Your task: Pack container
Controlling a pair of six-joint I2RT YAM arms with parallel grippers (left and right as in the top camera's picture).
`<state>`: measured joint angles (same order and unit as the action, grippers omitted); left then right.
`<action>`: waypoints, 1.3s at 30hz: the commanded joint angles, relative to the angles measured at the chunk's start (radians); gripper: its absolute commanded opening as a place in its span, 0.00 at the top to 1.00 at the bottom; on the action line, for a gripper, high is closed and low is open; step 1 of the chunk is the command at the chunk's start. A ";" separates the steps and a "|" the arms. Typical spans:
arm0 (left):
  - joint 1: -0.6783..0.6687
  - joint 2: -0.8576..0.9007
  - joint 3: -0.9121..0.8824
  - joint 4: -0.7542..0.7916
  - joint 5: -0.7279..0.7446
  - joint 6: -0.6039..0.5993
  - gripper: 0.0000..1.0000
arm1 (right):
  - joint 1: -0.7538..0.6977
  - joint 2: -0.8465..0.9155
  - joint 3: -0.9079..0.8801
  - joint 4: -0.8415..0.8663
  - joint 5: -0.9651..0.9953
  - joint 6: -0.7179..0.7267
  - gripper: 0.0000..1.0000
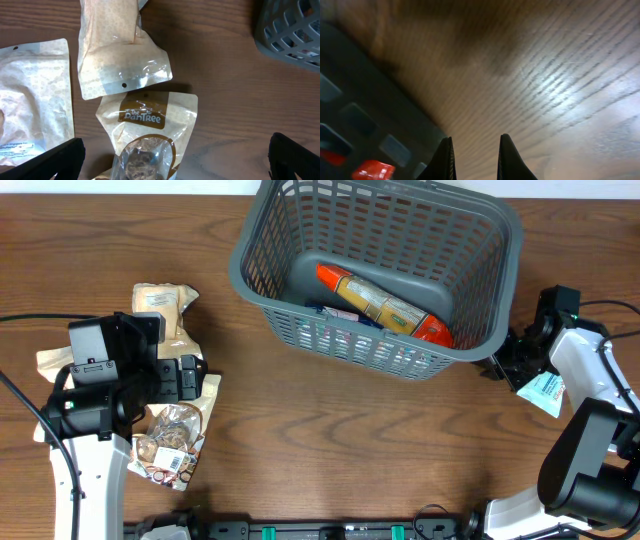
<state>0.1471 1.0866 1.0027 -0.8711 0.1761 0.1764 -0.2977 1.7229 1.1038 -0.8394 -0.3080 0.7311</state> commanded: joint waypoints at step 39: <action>0.004 -0.001 0.003 0.014 -0.002 -0.014 0.01 | -0.051 -0.015 -0.399 0.500 -0.401 0.169 0.99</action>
<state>0.1471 1.0866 1.0027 -0.8604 0.1761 0.1761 -0.3481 1.6958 0.7147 -0.3443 -0.6529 0.9089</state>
